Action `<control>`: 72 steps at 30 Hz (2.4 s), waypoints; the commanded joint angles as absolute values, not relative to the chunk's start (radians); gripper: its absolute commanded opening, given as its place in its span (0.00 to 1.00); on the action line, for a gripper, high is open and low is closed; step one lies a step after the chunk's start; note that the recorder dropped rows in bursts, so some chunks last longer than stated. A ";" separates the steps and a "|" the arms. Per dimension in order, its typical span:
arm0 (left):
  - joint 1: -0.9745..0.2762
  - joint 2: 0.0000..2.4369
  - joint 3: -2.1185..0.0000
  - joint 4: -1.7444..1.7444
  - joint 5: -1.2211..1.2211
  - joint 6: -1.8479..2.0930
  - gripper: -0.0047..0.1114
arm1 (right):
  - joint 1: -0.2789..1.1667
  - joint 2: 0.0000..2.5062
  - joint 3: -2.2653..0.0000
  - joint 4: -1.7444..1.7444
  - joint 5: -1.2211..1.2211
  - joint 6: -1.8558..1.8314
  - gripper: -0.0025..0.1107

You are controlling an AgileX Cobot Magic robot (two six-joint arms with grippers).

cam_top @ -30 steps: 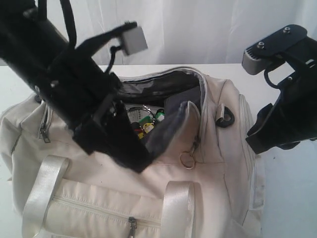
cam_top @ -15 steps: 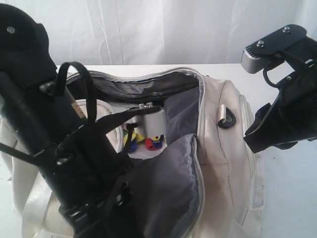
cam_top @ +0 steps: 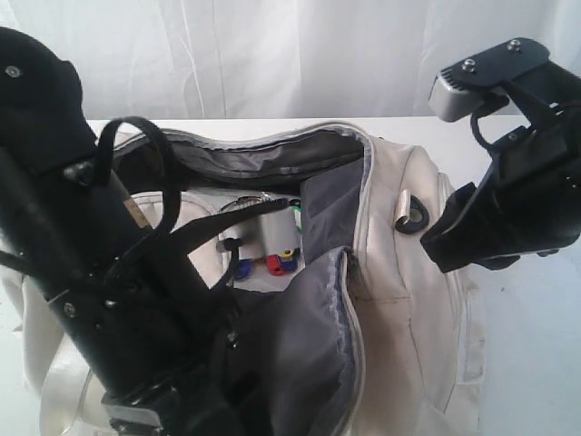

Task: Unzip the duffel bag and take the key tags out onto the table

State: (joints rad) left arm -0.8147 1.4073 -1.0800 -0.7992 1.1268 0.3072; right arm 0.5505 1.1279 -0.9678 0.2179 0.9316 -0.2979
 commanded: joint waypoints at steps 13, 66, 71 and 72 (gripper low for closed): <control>-0.820 1.150 -1.327 0.108 0.839 -0.078 0.04 | 0.551 1.141 -0.916 0.876 0.917 -0.857 0.37; -0.699 1.204 -0.761 -0.134 1.143 -0.011 0.04 | 0.551 1.318 -0.906 0.606 0.999 -0.598 0.02; -0.699 1.182 -0.853 -0.154 1.221 -0.011 0.04 | 0.551 1.318 -0.906 0.606 0.999 -0.598 0.02; -0.699 1.172 -0.886 -0.154 1.221 -0.011 0.04 | 0.551 1.318 -0.906 0.606 0.999 -0.598 0.02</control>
State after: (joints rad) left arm -0.6997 1.2033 -0.8235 -0.1330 1.1256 0.0000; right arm 0.5505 1.3164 -0.9097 0.6172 0.9948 -0.6017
